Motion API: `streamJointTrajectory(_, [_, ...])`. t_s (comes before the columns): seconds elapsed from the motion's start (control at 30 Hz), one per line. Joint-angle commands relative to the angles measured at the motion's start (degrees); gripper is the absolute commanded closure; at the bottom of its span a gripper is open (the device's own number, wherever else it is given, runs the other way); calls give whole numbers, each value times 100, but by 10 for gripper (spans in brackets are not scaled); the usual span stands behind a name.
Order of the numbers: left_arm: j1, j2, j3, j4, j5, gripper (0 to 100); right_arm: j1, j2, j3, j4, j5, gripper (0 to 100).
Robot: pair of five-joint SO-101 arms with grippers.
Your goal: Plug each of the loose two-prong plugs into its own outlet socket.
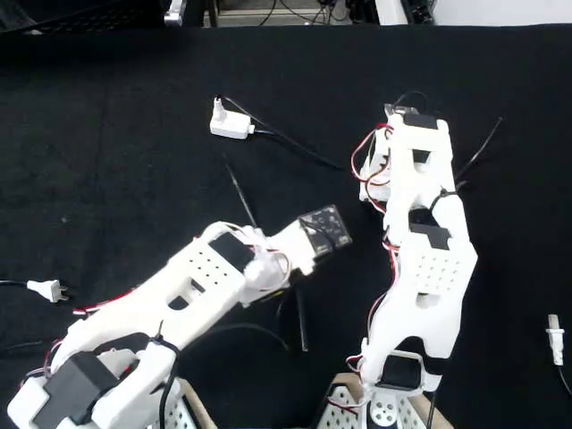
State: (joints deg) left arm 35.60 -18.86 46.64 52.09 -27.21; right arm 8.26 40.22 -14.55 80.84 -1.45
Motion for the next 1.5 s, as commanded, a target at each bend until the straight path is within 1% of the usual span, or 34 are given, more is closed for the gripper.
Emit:
streamJointTrajectory(0.0, [-303, -18, 251, -237, -18, 970, 53, 66, 22, -193, -70, 669])
streamJointTrajectory(0.33, [-303, -18, 523, -237, -79, 970, 53, 66, 22, -193, -70, 669])
streamJointTrajectory(0.4, [-286, -18, 549, -378, -62, 970, 53, 66, 22, -193, -79, 669])
streamJointTrajectory(0.5, [-171, -18, 558, -422, 35, 970, 53, 66, 22, -193, -79, 669])
streamJointTrajectory(0.6, [127, -18, 523, -448, 220, 970, 53, 66, 22, -193, -79, 669])
streamJointTrajectory(0.73, [453, -18, 637, -835, 413, 970, 53, 66, 22, -193, -79, 669])
streamJointTrajectory(0.9, [453, -18, 629, -897, 413, 970, 53, 66, 22, -193, -79, 669])
streamJointTrajectory(1.07, [453, -18, 752, -1292, 404, 970, 53, 66, 22, -193, -79, 669])
streamJointTrajectory(1.27, [462, -18, 752, -1319, 413, 966, 53, 66, 22, -193, -79, 669])
streamJointTrajectory(1.33, [488, -18, 760, -1319, 413, 940, 53, 66, 22, -193, -79, 669])
streamJointTrajectory(1.4, [523, -26, 796, -1310, 440, 867, 53, 66, 22, -193, -79, 669])
streamJointTrajectory(1.47, [514, -79, 848, -1319, 642, 804, 53, 66, 22, -193, -79, 669])
